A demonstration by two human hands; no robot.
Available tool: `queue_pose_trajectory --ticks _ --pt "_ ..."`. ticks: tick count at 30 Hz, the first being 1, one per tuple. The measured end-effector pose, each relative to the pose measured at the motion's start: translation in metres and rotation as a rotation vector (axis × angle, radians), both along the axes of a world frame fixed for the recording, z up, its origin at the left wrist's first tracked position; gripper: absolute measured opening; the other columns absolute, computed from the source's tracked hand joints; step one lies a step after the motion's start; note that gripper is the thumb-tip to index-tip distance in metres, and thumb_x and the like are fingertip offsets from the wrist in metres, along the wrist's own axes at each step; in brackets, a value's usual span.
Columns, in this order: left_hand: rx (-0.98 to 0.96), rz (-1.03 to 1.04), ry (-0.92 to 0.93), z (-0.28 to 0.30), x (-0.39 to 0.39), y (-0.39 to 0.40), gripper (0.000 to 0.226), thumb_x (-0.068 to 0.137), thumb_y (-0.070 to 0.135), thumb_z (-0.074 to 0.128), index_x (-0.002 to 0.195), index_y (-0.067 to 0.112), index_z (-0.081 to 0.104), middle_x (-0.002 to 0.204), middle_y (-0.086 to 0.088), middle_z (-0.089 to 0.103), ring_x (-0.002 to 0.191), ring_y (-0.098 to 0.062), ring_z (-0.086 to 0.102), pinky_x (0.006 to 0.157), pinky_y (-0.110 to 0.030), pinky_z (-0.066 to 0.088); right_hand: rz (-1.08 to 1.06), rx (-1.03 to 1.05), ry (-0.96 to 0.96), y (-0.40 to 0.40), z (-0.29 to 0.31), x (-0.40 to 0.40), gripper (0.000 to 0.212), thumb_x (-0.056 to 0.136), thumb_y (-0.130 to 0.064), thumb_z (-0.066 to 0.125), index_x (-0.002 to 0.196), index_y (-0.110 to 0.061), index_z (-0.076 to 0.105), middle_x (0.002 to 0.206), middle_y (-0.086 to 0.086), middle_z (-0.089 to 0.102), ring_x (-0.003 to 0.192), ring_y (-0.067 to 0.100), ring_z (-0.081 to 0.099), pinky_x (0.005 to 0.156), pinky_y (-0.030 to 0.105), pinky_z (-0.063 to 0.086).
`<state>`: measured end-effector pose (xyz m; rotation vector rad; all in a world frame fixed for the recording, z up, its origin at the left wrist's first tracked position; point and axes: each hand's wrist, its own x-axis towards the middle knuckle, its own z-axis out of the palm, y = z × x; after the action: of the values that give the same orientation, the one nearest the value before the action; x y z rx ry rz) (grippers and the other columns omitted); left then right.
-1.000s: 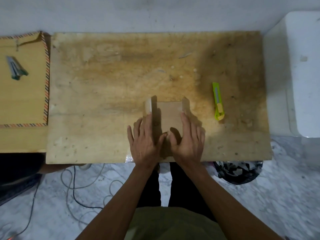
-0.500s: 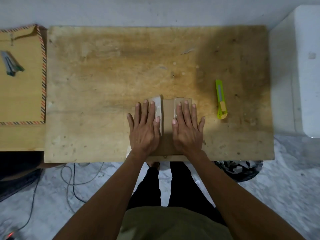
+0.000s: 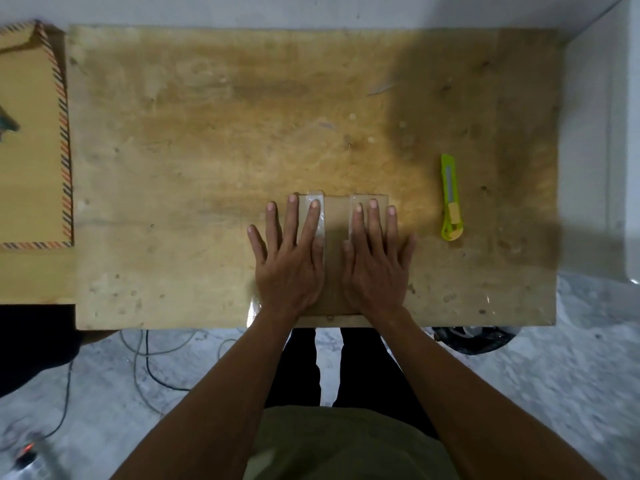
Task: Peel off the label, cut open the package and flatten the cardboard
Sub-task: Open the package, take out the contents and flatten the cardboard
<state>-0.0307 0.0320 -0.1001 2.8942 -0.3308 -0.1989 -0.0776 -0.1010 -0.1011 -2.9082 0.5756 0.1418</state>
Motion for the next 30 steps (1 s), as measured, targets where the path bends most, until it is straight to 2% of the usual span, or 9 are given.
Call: queue_pose_trajectory --ticks 6,11,17,22,24,26,28,30 --pt "0.029 -0.019 0.044 0.000 0.003 0.001 0.055 0.104 0.045 0.022 0.159 0.038 0.016 0.169 0.004 0.011 0.156 -0.029 0.009 0.121 -0.061 0.011 -0.017 0.001 -0.026 0.001 -0.006 0.000 0.057 0.102 -0.042 0.028 0.156 -0.028 0.018 0.165 -0.002 0.017 0.153 0.023 0.012 0.116 0.062 0.018" --pt "0.039 -0.013 0.068 -0.001 0.002 0.000 0.057 0.104 0.043 0.026 0.159 0.037 0.013 0.169 0.003 0.007 0.156 -0.028 0.005 0.121 -0.061 0.011 -0.013 0.016 -0.019 0.001 -0.007 0.000 0.058 0.102 -0.043 0.029 0.157 -0.029 0.014 0.165 -0.002 0.014 0.153 0.022 0.010 0.118 0.061 0.014" --pt "0.036 -0.004 0.072 0.003 0.003 -0.001 0.055 0.104 0.045 0.023 0.158 0.039 0.017 0.169 0.002 0.013 0.156 -0.028 0.009 0.121 -0.061 0.012 -0.016 0.023 0.001 0.000 -0.004 0.002 0.057 0.102 -0.043 0.028 0.156 -0.031 0.016 0.165 -0.003 0.014 0.153 0.022 0.011 0.117 0.062 0.015" --pt "0.046 0.081 0.037 0.007 0.000 -0.005 0.052 0.105 0.046 0.031 0.156 0.040 0.025 0.165 -0.014 0.025 0.153 -0.035 0.021 0.118 -0.061 0.020 -0.047 0.164 -0.017 -0.001 0.006 0.006 0.053 0.102 -0.040 0.028 0.154 -0.032 0.024 0.164 -0.006 0.022 0.152 0.017 0.013 0.118 0.060 0.010" --pt "0.033 0.119 0.005 0.008 -0.004 -0.006 0.051 0.105 0.047 0.035 0.155 0.037 0.031 0.161 -0.013 0.034 0.150 -0.038 0.028 0.117 -0.062 0.023 -0.107 0.232 -0.077 -0.001 0.009 0.005 0.053 0.101 -0.040 0.035 0.153 -0.029 0.029 0.163 -0.002 0.024 0.152 0.017 0.016 0.119 0.057 0.011" --pt "-0.003 0.117 -0.009 0.008 -0.006 -0.008 0.051 0.104 0.046 0.040 0.154 0.034 0.036 0.158 -0.013 0.039 0.146 -0.039 0.034 0.116 -0.062 0.025 -0.210 0.244 -0.141 0.002 0.009 0.006 0.059 0.098 -0.042 0.048 0.151 -0.021 0.034 0.159 0.007 0.031 0.149 0.025 0.025 0.117 0.054 0.020" --pt "-0.064 0.133 0.015 0.011 -0.006 -0.011 0.051 0.103 0.045 0.042 0.153 0.033 0.037 0.158 -0.012 0.039 0.142 -0.038 0.037 0.114 -0.061 0.025 -0.346 0.220 -0.163 0.010 0.014 0.005 0.066 0.093 -0.047 0.055 0.150 -0.019 0.037 0.151 0.010 0.038 0.139 0.030 0.034 0.110 0.051 0.027" --pt "-0.148 0.210 0.110 0.017 -0.004 -0.018 0.051 0.103 0.043 0.042 0.153 0.038 0.034 0.160 -0.009 0.034 0.138 -0.033 0.033 0.112 -0.057 0.022 -0.462 0.273 -0.118 0.020 0.020 0.008 0.067 0.092 -0.051 0.054 0.150 -0.023 0.033 0.147 0.008 0.037 0.133 0.030 0.033 0.104 0.050 0.027"
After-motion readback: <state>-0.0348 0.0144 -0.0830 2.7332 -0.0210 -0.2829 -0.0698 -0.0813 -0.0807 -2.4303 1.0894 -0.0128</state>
